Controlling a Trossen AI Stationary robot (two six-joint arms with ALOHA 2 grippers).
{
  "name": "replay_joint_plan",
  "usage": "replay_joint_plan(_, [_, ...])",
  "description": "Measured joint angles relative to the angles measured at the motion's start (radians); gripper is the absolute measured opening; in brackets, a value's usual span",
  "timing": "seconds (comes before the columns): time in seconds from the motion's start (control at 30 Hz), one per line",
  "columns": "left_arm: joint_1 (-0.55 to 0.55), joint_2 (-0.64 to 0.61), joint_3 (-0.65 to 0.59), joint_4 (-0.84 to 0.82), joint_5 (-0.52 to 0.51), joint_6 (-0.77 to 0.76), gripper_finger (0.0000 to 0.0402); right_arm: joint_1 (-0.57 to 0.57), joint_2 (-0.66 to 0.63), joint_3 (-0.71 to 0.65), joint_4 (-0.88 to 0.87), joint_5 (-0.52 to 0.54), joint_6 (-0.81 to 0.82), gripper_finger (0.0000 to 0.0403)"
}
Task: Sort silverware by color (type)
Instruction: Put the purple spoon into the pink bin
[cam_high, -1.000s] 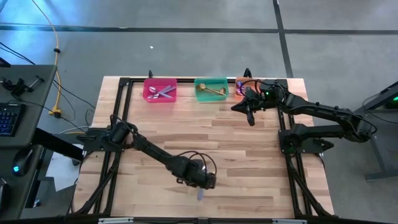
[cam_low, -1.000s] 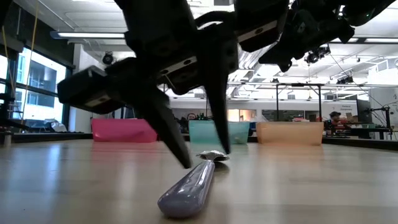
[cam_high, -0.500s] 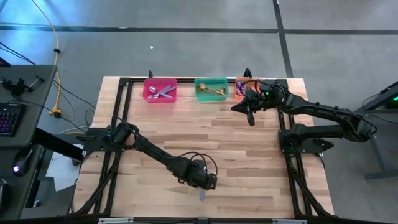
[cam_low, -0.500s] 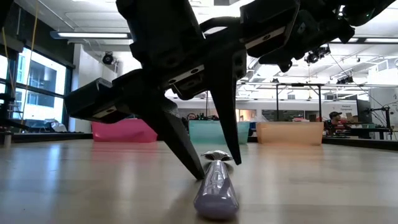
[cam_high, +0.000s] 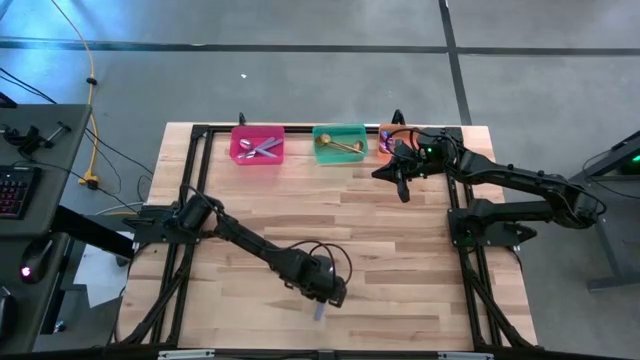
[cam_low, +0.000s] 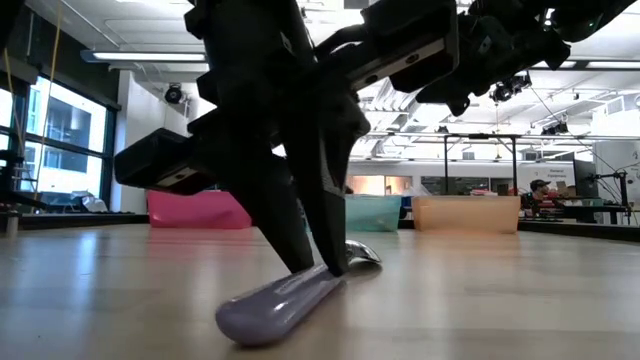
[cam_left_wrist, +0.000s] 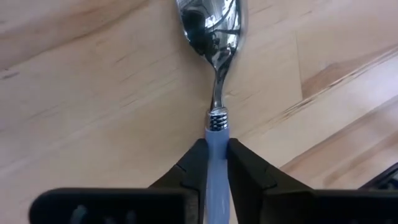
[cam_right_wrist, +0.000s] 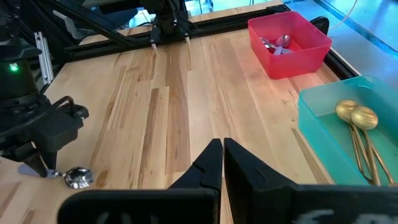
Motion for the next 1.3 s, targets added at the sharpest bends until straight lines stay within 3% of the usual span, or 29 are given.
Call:
replay_joint_plan(0.73, [0.027,-0.047,-0.005,-0.021,0.029,0.092,0.0000,0.000,0.000,0.000,0.000,0.000,0.000,0.0000])
replay_joint_plan(1.3, [0.046,-0.078,-0.004,-0.023,0.039,0.117,0.0001,0.000,0.000,0.000,0.001,0.000,-0.008,0.0000])
